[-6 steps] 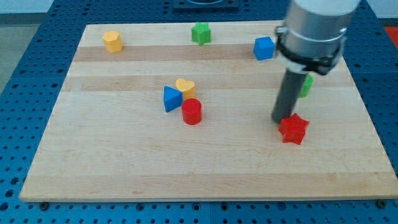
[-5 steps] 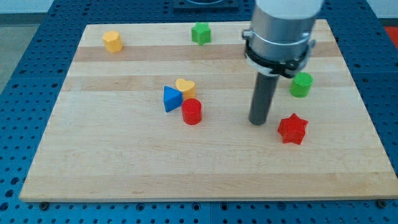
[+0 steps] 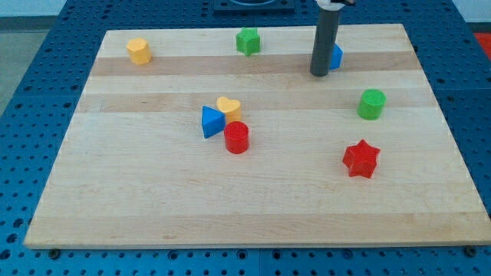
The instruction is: Push the cube above the green circle
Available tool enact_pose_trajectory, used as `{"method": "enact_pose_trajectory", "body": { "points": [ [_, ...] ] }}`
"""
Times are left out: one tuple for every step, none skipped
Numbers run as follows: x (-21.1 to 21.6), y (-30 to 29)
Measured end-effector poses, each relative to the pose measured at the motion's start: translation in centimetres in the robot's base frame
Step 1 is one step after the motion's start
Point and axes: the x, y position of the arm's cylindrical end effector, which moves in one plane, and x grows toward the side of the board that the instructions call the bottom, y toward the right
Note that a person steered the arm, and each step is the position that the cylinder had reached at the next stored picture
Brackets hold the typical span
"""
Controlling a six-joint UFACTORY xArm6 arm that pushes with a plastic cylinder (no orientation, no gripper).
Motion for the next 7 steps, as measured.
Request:
{"method": "enact_pose_trajectory", "body": {
  "points": [
    [-1.1,3.7],
    [-2.3,6.5],
    [-2.3,6.5],
    [-1.9,3.1],
    [-0.4,-3.1],
    [-2.3,-3.2],
    [-5.5,-1.8]
  ]
}}
